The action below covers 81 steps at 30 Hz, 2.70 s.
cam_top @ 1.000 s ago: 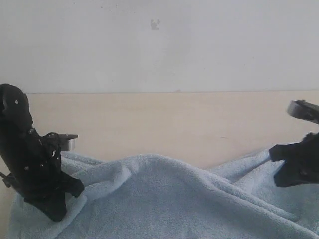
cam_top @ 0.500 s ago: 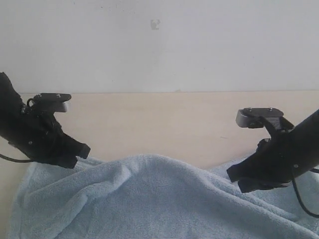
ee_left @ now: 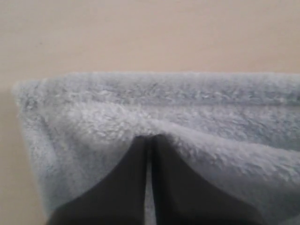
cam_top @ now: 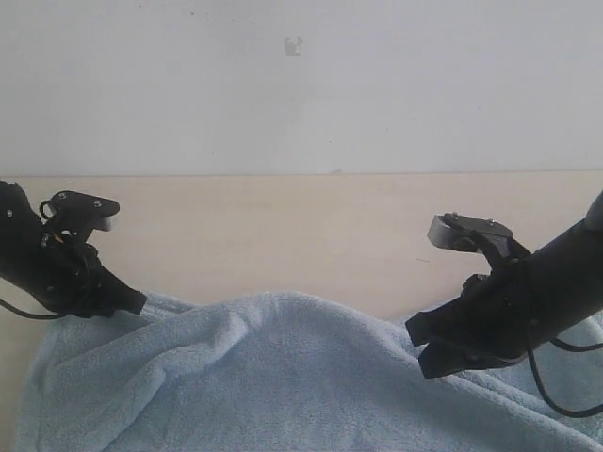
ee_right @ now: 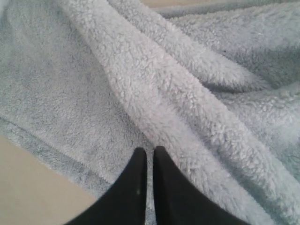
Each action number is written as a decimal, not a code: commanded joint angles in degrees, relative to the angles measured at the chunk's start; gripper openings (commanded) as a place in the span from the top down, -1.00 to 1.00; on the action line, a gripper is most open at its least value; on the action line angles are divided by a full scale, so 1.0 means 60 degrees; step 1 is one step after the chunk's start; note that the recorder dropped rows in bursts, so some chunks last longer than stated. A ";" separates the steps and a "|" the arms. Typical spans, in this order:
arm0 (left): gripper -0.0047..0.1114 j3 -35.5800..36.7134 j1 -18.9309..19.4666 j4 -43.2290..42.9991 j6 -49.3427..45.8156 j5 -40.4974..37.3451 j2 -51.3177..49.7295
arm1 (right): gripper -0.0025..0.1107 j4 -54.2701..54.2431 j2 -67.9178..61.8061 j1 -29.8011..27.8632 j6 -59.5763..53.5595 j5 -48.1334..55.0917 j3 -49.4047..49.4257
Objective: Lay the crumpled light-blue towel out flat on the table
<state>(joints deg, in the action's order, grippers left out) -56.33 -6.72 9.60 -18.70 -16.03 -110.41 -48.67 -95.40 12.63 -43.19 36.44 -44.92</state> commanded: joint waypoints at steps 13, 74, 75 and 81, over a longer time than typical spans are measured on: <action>0.85 0.0003 0.0390 -0.0353 0.0095 0.2153 -0.0981 | 0.86 -0.1259 0.0146 0.0011 -0.1500 0.1623 -0.0543; 0.85 0.0931 -0.2408 1.1690 -0.7981 -0.5355 0.1512 | 0.96 0.6288 -0.3371 -0.3247 0.5184 -0.5672 -0.1223; 0.85 0.0931 -0.2408 1.1690 -0.7981 -0.5355 0.1512 | 0.96 0.6288 -0.3458 -0.3247 0.5106 -0.5790 -0.1223; 0.85 0.0931 -0.2408 1.1747 -0.7981 -0.5506 0.1512 | 0.96 0.6288 -0.3664 -0.3638 0.4697 -0.6717 -0.1539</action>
<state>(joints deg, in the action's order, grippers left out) -50.92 -20.68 79.21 -66.10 -48.17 -101.40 -11.11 -115.40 -7.17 -13.07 -5.20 -53.49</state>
